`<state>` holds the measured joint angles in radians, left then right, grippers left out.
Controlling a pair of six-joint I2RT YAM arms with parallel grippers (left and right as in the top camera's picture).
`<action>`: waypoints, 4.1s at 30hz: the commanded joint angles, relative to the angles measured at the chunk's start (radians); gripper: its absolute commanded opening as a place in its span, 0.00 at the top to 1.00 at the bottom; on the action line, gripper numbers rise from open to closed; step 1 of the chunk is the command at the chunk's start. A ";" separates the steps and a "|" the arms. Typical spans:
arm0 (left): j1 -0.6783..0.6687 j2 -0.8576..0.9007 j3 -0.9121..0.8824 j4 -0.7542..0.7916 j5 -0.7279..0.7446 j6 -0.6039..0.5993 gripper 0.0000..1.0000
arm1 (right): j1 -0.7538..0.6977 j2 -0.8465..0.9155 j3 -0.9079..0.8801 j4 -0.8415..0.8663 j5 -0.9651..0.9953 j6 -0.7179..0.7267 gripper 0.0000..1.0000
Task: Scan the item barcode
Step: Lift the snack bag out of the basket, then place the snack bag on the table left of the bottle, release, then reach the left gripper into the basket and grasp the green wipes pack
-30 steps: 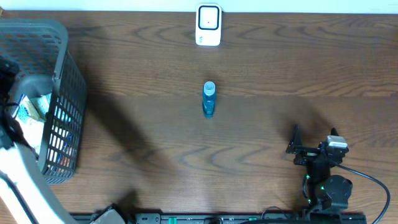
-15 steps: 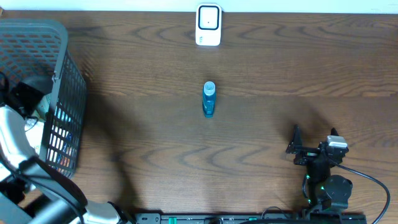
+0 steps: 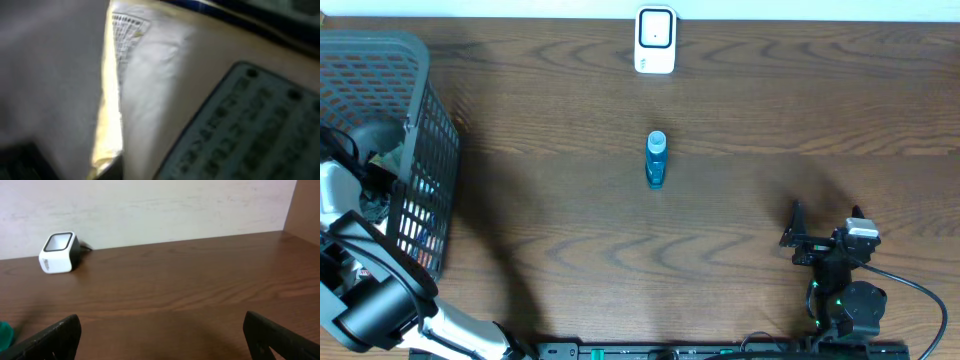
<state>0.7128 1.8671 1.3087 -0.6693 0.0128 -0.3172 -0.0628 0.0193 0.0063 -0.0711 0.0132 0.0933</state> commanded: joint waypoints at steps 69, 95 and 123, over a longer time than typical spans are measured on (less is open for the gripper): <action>-0.910 -0.117 0.116 0.101 -0.121 -0.107 0.93 | 0.005 -0.001 -0.001 -0.006 -0.009 -0.012 0.01; -0.970 -0.094 0.130 0.113 -0.043 -0.113 0.25 | 0.005 -0.001 -0.001 -0.006 -0.009 -0.012 0.01; -0.092 -0.542 0.121 0.041 -0.159 -0.039 0.26 | 0.005 -0.001 -0.001 -0.006 -0.009 -0.012 0.01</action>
<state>0.5873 1.2507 1.4261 -0.6247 -0.1413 -0.3653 -0.0628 0.0193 0.0063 -0.0711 0.0128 0.0929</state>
